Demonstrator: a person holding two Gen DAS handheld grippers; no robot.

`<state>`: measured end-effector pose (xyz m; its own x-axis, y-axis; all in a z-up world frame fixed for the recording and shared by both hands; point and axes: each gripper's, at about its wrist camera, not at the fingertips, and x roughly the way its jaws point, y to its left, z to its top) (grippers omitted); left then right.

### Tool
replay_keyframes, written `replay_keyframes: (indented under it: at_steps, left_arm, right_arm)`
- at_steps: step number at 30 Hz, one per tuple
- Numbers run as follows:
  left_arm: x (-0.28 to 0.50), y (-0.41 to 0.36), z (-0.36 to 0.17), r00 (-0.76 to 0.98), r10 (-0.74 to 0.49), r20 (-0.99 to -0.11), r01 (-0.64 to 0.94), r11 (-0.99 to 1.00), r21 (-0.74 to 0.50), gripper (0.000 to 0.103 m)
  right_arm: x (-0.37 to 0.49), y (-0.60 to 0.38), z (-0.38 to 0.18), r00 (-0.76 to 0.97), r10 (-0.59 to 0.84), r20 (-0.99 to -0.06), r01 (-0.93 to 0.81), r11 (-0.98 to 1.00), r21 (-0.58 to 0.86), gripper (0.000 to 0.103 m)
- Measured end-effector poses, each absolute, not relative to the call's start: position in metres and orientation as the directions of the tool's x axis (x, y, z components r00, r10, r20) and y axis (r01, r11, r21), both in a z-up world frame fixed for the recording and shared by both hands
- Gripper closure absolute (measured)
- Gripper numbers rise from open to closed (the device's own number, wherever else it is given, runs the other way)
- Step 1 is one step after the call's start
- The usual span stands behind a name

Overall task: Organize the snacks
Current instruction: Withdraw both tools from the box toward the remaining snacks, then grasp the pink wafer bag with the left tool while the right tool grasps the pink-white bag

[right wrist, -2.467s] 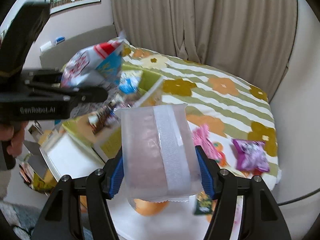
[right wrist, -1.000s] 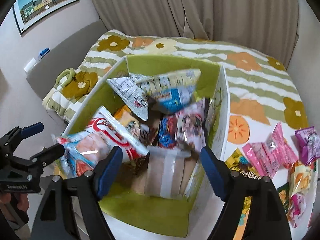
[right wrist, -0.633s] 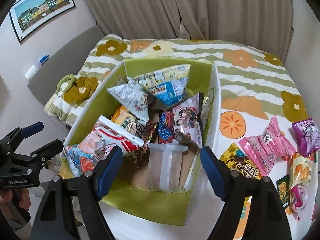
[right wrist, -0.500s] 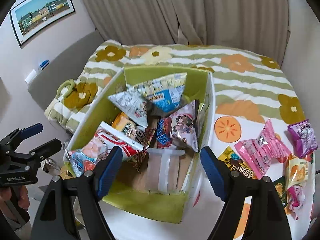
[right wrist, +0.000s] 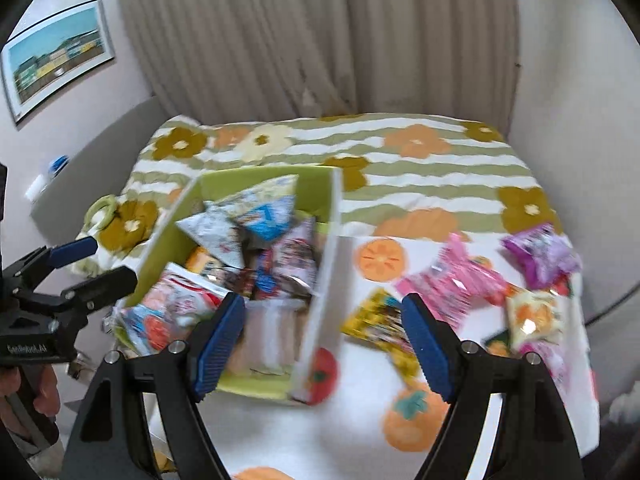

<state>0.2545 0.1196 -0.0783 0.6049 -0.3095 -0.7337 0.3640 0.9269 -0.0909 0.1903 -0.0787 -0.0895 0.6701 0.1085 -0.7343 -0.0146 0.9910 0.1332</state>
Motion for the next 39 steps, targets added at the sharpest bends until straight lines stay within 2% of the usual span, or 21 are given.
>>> replay_keyframes:
  at_steps: [5,7,17,20,26,36,39]
  left_arm:
    - [0.254,0.064,-0.078,0.571,-0.379,-0.728,0.448,0.887,-0.111,0.001]
    - [0.255,0.039,-0.080,0.552,-0.399,-0.732,0.475,0.872,-0.117,0.001]
    - [0.276,-0.080,-0.112,0.461,-0.397,-0.794,0.526,0.843,-0.116,0.001]
    - [0.289,-0.112,-0.127,0.440,-0.388,-0.810,0.543,0.833,-0.105,0.001]
    - [0.322,-0.164,-0.170,0.411,-0.282,-0.867,0.571,0.821,0.004,0.001]
    - [0.366,-0.208,-0.246,0.313,-0.119,-0.942,0.666,0.735,0.128,0.001]
    - [0.371,-0.214,-0.258,0.302,-0.103,-0.948,0.683,0.717,0.140,0.007]
  right_arm:
    - [0.165,-0.136,-0.091,0.671,0.012,-0.742,0.107,0.988,0.113,0.023]
    - [0.156,-0.162,-0.092,0.670,-0.012,-0.742,0.143,0.983,0.113,0.011]
    - [0.142,-0.263,-0.118,0.637,-0.057,-0.769,0.230,0.966,0.119,0.009]
    - [0.147,-0.289,-0.135,0.567,-0.064,-0.821,0.235,0.968,0.086,0.009]
    - [0.148,-0.316,-0.162,0.536,-0.029,-0.844,0.211,0.972,0.101,0.009]
    - [0.172,-0.327,-0.221,0.493,-0.002,-0.870,0.221,0.968,0.123,0.009]
    - [0.178,-0.326,-0.233,0.480,-0.016,-0.877,0.217,0.971,0.101,0.009]
